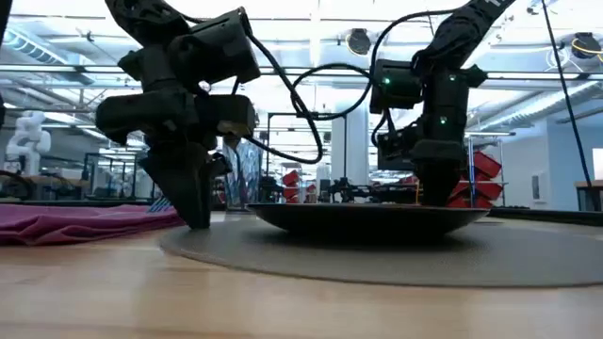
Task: Set table place
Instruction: Put the blue knife on the middle right of the table
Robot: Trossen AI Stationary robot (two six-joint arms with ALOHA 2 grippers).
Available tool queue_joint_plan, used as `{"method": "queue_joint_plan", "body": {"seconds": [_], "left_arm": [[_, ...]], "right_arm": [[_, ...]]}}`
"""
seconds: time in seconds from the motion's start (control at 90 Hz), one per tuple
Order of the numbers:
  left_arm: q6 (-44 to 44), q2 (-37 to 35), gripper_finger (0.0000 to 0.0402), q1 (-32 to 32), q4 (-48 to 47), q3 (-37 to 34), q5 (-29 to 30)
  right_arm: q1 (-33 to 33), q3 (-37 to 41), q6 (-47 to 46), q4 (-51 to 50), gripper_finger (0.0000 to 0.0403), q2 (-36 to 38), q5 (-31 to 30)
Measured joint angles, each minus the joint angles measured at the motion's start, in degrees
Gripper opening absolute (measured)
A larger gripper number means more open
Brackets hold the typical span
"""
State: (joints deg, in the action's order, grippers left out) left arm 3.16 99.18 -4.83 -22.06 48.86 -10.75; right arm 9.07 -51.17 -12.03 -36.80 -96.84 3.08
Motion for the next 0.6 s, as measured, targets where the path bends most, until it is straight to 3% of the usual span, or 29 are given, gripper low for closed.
{"method": "queue_joint_plan", "body": {"seconds": [0.6], "left_arm": [[0.9,0.0,0.008,-0.8,-2.2,0.0,0.0]], "right_arm": [[-15.7,0.2,-2.6,-1.4,0.0,0.2,3.4]]}}
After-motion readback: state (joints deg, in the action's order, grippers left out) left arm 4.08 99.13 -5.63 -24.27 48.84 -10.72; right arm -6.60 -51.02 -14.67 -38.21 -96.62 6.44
